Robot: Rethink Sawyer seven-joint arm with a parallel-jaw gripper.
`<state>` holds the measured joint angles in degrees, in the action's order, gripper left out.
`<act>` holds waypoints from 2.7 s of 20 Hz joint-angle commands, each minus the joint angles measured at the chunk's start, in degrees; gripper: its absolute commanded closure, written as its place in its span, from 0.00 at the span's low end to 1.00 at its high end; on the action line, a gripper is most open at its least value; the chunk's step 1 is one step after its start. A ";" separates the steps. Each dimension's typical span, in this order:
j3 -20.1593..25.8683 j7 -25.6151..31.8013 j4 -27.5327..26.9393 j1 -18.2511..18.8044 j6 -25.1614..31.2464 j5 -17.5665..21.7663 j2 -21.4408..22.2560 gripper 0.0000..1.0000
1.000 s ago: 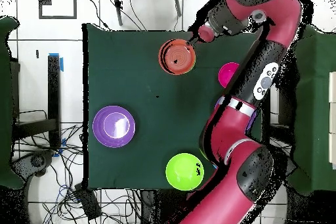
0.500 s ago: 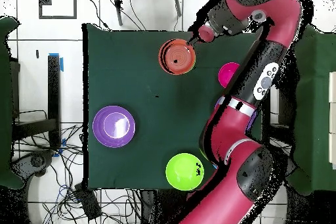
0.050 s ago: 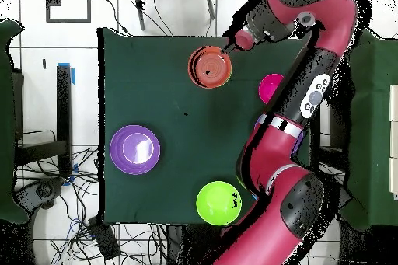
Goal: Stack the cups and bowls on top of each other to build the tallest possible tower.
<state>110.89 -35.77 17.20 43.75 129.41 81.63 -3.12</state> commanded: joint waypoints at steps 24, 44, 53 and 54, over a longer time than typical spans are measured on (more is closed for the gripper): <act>-3.00 1.31 -5.74 -0.23 -2.83 4.08 1.36 0.00; -5.50 -1.02 -3.73 0.51 -4.87 0.36 0.83 0.00; -4.35 -1.75 -4.66 0.05 -4.95 1.17 0.96 0.00; -4.55 -1.85 -4.48 0.18 -4.92 0.88 0.91 0.00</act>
<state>110.88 -35.78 17.20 44.67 129.41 80.31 -3.12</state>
